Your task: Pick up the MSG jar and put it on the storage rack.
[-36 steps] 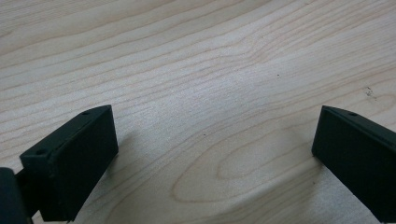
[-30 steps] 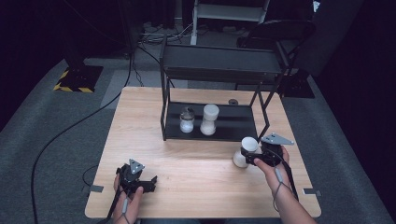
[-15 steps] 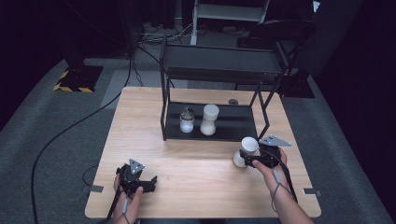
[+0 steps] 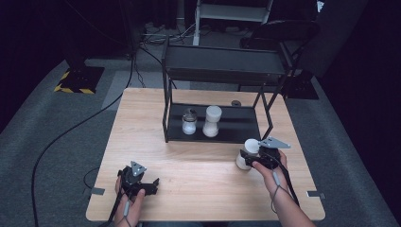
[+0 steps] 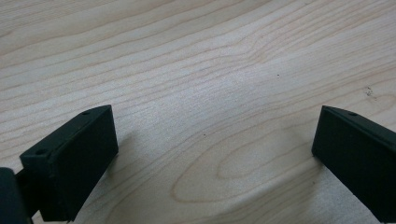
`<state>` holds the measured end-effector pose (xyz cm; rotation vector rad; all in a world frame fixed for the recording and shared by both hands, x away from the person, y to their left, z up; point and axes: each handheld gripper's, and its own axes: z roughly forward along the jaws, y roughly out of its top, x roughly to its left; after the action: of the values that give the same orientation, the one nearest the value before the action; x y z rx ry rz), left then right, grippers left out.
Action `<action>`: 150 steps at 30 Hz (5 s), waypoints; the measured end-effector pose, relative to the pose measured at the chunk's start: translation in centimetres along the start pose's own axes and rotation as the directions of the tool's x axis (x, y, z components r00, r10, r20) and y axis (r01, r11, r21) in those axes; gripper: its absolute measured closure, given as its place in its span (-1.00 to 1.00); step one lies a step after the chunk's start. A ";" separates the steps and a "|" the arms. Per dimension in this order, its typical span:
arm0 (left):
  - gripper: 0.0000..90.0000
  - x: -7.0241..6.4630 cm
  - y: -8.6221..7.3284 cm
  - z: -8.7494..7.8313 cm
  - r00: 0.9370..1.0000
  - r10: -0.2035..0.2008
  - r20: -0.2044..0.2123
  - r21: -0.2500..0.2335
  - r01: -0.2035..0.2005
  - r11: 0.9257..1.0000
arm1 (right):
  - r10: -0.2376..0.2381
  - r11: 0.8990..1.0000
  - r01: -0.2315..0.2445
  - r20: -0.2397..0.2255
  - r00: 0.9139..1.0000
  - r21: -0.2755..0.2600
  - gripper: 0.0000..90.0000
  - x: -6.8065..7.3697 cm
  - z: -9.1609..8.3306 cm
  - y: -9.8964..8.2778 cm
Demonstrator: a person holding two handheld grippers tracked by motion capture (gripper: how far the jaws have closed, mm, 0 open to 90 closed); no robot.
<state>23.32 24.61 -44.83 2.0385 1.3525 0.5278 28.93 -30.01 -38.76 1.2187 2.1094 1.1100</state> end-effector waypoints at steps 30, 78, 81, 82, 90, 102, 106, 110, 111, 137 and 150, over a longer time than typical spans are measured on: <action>-0.99 0.0 0.0 0.0 1.000 0.000 0.000 0.001 0.000 1.000 | -0.009 1.000 0.009 -0.013 1.000 -0.019 -0.25 0.1 -0.9 1.0; -0.99 0.0 0.0 0.0 1.000 -0.003 0.000 -0.001 0.003 1.000 | -0.030 0.999 0.030 0.006 1.000 -0.043 -0.25 0.7 -3.3 6.6; -0.99 0.0 0.0 0.0 1.000 -0.003 0.000 -0.002 0.003 1.000 | -0.029 0.998 0.029 0.007 1.000 -0.052 -0.25 0.6 -3.3 6.8; -0.99 0.0 0.0 0.0 1.000 -0.003 0.000 -0.002 0.003 1.000 | -0.028 0.998 0.028 0.008 1.000 -0.054 -0.25 0.6 -3.3 6.9; -0.99 0.0 0.0 0.0 1.000 -0.003 0.000 -0.002 0.003 1.000 | -0.029 0.996 0.031 0.018 0.999 -0.084 -0.25 0.4 -3.2 7.1; -0.99 0.0 0.0 0.0 1.000 -0.003 0.001 -0.002 0.003 1.000 | -0.030 0.992 0.033 0.030 0.999 -0.119 -0.25 0.1 -2.9 7.6; -0.99 0.0 0.0 0.0 1.000 -0.002 0.000 -0.002 0.002 1.000 | -0.029 0.992 0.033 0.032 0.999 -0.126 -0.25 -0.1 -2.7 7.8; -0.99 0.0 0.0 0.0 1.000 -0.002 0.001 -0.001 0.002 1.000 | -0.031 0.991 0.035 0.034 0.999 -0.132 -0.25 -0.2 -2.5 8.0; -0.99 0.0 0.0 0.0 1.000 -0.002 0.000 -0.001 0.002 1.000 | -0.030 0.990 0.035 0.034 0.999 -0.133 -0.25 -0.3 -2.5 8.1; -0.99 0.0 -0.1 0.0 1.000 -0.003 0.004 -0.001 0.003 1.000 | -0.032 0.985 0.038 0.037 0.999 -0.168 -0.25 -1.0 -0.4 10.1; -0.99 0.0 -0.1 0.0 1.000 -0.003 0.005 -0.001 0.003 1.000 | -0.016 0.982 0.023 0.036 0.999 -0.185 -0.25 -1.9 1.5 9.7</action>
<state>23.25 24.64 -44.85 2.0355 1.3524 0.5218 35.72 -28.33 -31.64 1.1194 1.9390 1.2371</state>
